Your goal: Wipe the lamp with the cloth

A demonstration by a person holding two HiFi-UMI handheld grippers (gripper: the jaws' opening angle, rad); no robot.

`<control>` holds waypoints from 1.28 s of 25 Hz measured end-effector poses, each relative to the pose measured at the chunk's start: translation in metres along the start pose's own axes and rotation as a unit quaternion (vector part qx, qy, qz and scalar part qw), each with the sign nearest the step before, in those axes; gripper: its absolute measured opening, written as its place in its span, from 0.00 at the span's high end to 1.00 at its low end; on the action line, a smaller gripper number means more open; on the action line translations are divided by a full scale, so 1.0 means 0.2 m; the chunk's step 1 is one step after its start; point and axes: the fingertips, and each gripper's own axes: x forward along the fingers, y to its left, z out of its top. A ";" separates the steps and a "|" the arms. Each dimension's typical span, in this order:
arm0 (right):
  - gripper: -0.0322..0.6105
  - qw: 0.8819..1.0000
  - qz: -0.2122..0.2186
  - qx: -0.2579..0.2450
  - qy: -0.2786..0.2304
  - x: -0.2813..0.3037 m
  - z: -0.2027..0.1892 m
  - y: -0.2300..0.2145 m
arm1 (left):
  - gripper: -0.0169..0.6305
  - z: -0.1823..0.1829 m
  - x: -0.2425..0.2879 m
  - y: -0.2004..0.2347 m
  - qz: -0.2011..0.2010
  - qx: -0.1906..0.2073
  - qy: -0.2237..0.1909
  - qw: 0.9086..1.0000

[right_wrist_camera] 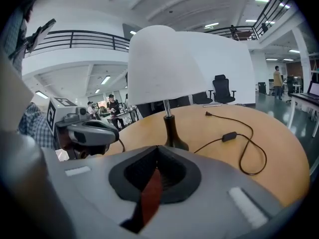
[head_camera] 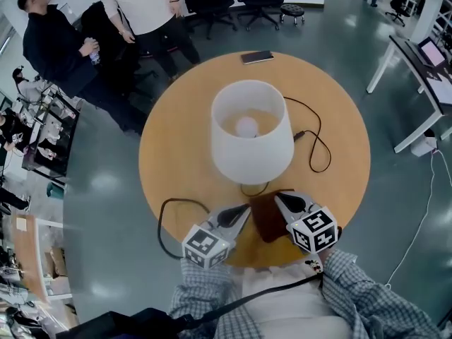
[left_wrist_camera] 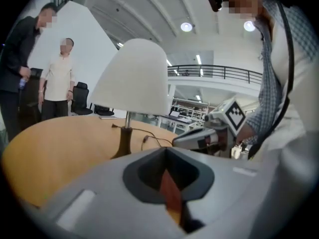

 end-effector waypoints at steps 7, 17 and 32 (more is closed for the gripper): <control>0.94 1.000 0.000 -0.004 0.004 0.00 -0.05 0.00 | 0.97 -0.12 0.01 0.01 0.017 -0.048 -0.004 0.999; 0.94 0.999 0.019 -0.012 0.025 0.00 -0.10 0.05 | 0.97 -0.12 0.03 -0.04 0.000 -0.019 0.014 1.000; 0.94 0.999 0.022 -0.014 0.023 -0.01 -0.08 0.05 | 0.97 -0.15 0.04 -0.08 -0.014 -0.019 0.025 0.999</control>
